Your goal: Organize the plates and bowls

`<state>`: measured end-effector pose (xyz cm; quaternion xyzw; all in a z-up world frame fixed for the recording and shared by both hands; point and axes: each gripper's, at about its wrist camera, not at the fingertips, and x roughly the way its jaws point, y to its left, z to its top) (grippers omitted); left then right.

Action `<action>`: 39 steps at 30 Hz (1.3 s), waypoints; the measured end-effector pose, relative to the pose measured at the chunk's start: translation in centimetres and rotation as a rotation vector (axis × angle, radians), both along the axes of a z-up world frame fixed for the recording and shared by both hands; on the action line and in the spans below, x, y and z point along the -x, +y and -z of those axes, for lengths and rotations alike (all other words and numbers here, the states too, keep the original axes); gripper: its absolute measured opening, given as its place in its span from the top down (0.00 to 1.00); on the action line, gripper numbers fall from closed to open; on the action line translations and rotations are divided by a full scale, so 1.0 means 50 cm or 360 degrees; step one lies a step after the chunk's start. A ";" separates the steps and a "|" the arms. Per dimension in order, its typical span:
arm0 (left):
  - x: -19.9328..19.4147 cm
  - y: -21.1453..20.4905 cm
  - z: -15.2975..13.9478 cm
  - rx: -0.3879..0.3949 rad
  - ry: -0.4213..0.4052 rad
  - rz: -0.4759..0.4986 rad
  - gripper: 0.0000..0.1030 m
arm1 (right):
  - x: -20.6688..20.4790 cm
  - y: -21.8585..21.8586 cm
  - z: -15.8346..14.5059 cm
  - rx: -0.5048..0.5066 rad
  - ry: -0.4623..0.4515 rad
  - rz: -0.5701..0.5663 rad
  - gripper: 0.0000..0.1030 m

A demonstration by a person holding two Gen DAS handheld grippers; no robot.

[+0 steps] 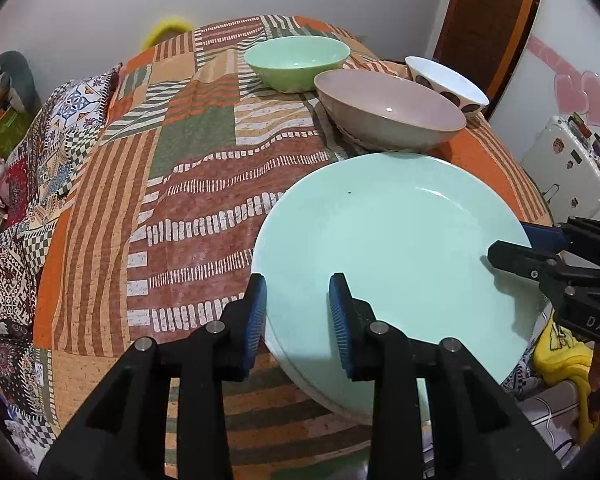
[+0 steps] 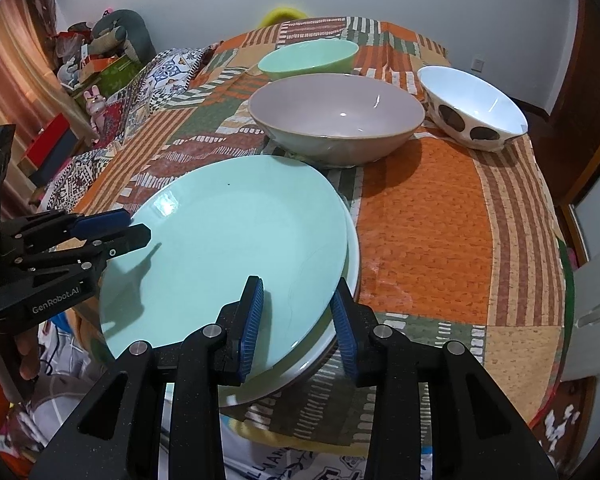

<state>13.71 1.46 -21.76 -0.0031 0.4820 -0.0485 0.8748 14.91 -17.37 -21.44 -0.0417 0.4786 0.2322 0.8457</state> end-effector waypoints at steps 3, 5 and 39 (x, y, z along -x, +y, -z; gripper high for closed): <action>0.000 0.003 0.000 0.0014 0.0005 0.0007 0.70 | 0.003 0.001 -0.002 0.0034 -0.0015 0.0009 0.69; 0.002 0.005 -0.004 0.0030 -0.0002 0.0017 0.68 | 0.006 -0.002 -0.006 0.0082 -0.0048 0.0028 0.65; -0.167 -0.031 -0.208 0.0042 -0.0463 0.0038 0.50 | -0.135 -0.107 -0.114 -0.0314 -0.0314 0.0301 0.44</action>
